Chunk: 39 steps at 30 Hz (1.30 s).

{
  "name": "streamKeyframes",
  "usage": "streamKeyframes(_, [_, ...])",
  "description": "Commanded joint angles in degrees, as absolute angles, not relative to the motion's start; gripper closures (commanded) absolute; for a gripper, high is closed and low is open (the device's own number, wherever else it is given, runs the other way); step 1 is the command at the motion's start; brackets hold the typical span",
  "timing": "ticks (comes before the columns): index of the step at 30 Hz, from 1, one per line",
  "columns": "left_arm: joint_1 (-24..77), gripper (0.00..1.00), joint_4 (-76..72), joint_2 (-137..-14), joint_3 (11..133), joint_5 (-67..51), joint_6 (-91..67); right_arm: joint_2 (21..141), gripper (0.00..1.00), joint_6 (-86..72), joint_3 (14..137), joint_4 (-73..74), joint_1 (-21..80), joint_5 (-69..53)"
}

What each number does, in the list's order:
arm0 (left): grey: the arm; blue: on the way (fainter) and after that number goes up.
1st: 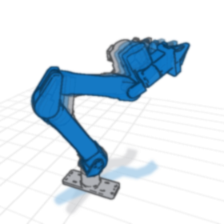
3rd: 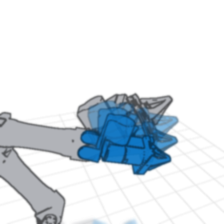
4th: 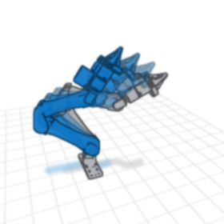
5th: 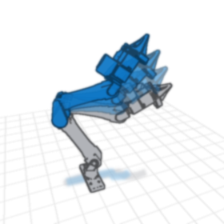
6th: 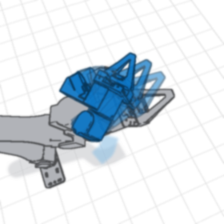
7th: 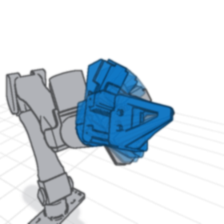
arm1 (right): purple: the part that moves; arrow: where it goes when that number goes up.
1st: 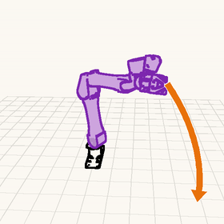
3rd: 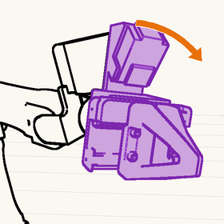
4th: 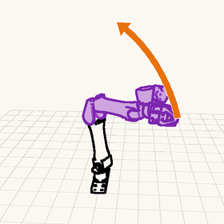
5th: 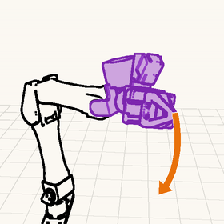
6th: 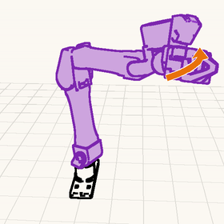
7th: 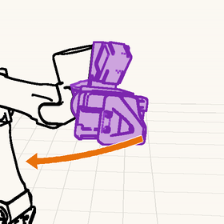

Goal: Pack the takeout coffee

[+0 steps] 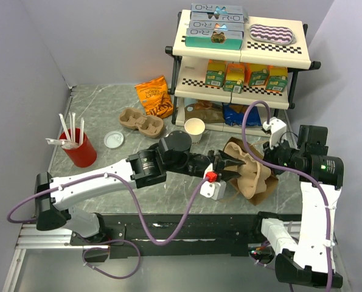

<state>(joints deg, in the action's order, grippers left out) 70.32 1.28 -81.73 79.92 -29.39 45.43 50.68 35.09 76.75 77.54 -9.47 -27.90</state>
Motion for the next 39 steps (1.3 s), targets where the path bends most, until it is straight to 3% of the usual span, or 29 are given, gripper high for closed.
streamKeyframes(1, [70.3, 0.99, -2.0, -84.7, 79.9, -29.4, 51.8, 49.8, 1.00, 34.2, 76.3, 85.3, -8.9, -29.3])
streamKeyframes(11, [70.6, 0.99, 2.7, -90.8, 80.8, -26.6, 60.3, 49.7, 1.00, 34.2, 76.1, 86.3, -8.1, -30.1])
streamKeyframes(24, [72.3, 0.99, 6.5, -95.5, 79.6, -14.9, 65.0, 52.7, 1.00, 34.9, 80.5, 85.1, -1.1, -21.5])
streamKeyframes(39, [75.6, 0.99, 12.1, -108.0, 94.4, 1.4, 61.8, 51.3, 1.00, 33.7, 79.8, 85.9, 4.2, -18.6])
